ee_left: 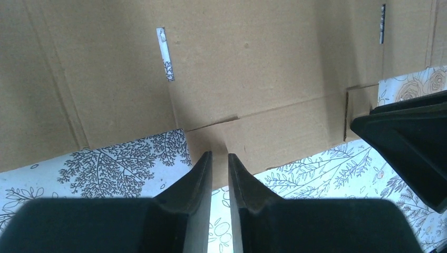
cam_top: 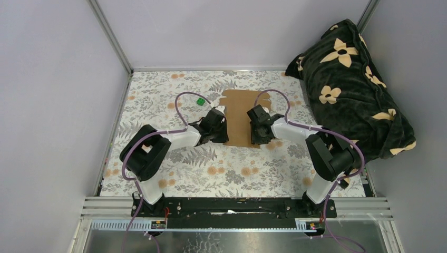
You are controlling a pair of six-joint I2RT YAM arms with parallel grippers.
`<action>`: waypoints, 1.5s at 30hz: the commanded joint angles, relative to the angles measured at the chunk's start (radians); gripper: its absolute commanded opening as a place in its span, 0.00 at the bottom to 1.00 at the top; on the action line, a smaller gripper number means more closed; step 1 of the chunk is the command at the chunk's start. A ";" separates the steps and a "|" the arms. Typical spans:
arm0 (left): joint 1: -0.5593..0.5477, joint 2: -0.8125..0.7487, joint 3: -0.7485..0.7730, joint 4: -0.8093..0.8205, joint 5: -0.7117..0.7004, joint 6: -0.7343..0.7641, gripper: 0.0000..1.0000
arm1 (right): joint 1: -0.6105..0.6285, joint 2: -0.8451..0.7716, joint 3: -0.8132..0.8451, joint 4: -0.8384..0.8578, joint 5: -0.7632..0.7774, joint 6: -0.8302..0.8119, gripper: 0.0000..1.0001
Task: Fold the paper box
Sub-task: Fold the paper box at the center of the board.
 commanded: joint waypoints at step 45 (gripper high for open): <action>-0.217 -0.054 -0.038 -0.250 -0.162 -0.228 0.31 | 0.069 -0.087 -0.226 0.004 -0.051 -0.028 0.41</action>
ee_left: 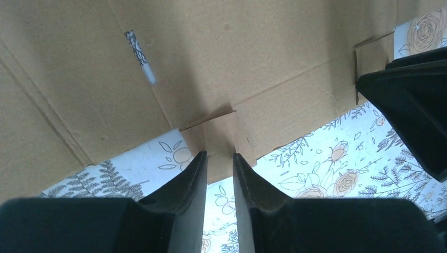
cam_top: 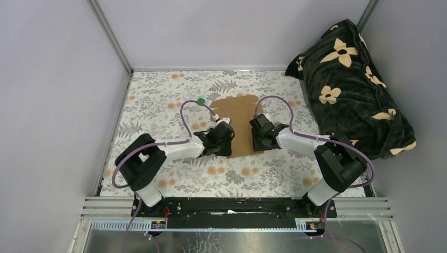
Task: Fold the paper box
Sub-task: Fold the paper box at the center of the board.
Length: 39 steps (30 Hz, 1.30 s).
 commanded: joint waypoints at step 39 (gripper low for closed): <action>-0.101 -0.273 -0.144 -0.124 -0.067 -0.005 0.41 | 0.238 -0.065 0.098 -0.244 -0.041 0.109 0.48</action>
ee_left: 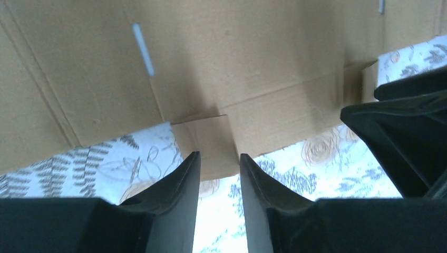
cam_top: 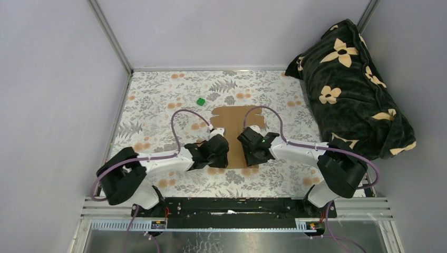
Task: Fold the paper box
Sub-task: Fold the paper box at the center of the board.
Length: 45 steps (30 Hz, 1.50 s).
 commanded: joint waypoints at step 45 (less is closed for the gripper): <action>0.525 -0.213 0.044 -0.116 0.234 0.183 0.58 | -0.597 -0.272 -0.144 0.113 -0.302 -0.131 0.67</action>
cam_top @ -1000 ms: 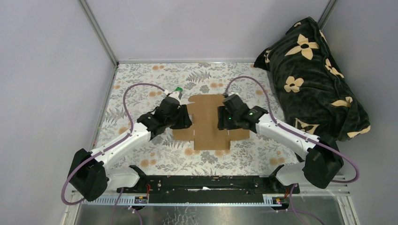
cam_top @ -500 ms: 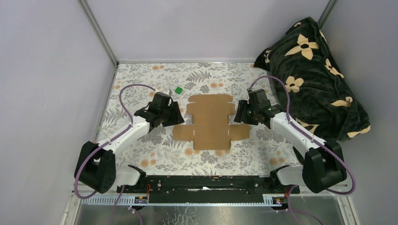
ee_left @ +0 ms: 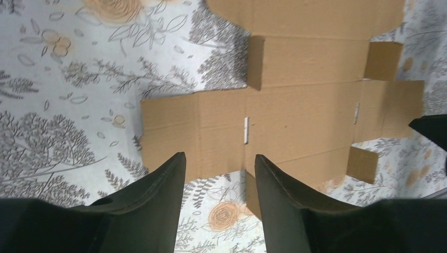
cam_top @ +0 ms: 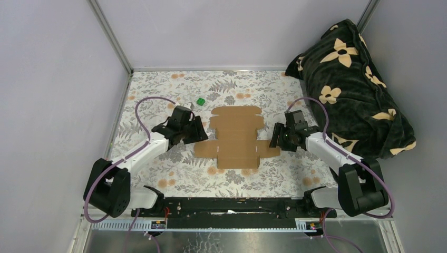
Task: Fold the paper box
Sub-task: Fold the paper box at the center of the board.
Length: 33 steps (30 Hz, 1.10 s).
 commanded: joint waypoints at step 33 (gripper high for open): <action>0.168 -0.058 -0.233 0.087 -0.157 -0.085 0.22 | -0.154 -0.010 -0.042 0.042 0.132 -0.005 0.49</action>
